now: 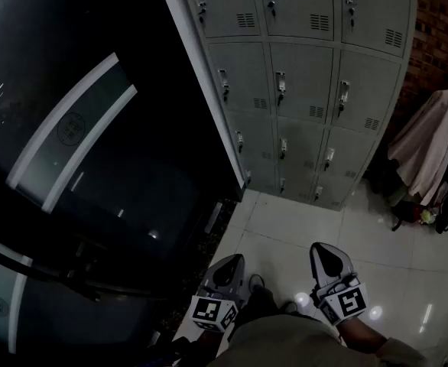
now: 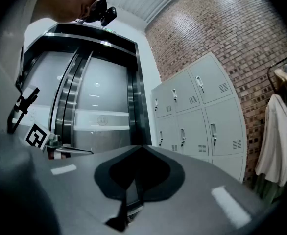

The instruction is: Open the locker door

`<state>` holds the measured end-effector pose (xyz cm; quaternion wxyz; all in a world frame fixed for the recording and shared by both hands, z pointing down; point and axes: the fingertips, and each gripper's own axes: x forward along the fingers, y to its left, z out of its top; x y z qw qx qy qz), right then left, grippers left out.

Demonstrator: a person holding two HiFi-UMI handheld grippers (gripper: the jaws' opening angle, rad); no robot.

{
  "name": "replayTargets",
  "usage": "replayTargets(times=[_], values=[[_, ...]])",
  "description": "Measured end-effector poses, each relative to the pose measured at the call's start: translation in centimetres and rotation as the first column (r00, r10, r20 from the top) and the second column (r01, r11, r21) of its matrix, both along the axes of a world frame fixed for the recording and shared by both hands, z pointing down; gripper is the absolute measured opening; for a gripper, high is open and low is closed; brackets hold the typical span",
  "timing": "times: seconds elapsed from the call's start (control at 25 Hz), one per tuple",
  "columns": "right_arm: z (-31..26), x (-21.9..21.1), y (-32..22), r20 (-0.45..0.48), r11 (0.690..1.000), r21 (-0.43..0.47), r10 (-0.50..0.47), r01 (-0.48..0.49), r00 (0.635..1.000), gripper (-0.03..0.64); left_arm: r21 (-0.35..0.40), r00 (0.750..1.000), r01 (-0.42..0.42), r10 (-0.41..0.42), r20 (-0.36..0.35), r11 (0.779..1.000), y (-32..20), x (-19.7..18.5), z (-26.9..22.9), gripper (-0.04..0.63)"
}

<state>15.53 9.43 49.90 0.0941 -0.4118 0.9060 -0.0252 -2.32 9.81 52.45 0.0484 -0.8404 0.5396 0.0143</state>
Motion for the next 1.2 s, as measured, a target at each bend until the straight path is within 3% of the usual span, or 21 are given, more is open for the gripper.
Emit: replayTargets(times=[0.36,0.72,0.92,1.08,1.2], values=[[0.4,-3.9,-6.7,0.001,0.999,-0.002,0.045,-0.045,0.999,0.000,0.002,1.000,-0.001,0.001,0.002,1.000,-7.9,-5.5,1.4,0.061],[-3.3,-10.3,-19.8,0.009,0.999,-0.021,0.047,-0.047,0.999,0.000,0.045,0.999,-0.037,0.038,-0.018,0.998,-21.7,-11.2,-3.9,0.061],[-6.5,-14.1,-27.1,0.130,0.993,0.100,0.048,-0.062,0.990,0.000,0.033,1.000,-0.025,0.025,-0.016,0.999,-27.4,-15.9,-4.2,0.061],[-4.8,-17.6,-30.9,-0.008,0.998,0.011,0.058,-0.058,0.998,0.000,0.037,1.000,-0.008,0.008,0.008,0.999,-30.6,-19.5,-4.3,0.061],[-4.2,-20.1,-33.2,-0.007,0.998,0.016,0.055,-0.055,0.998,0.000,0.037,1.000,-0.011,0.011,0.021,0.999,-33.0,-21.7,-3.8,0.061]])
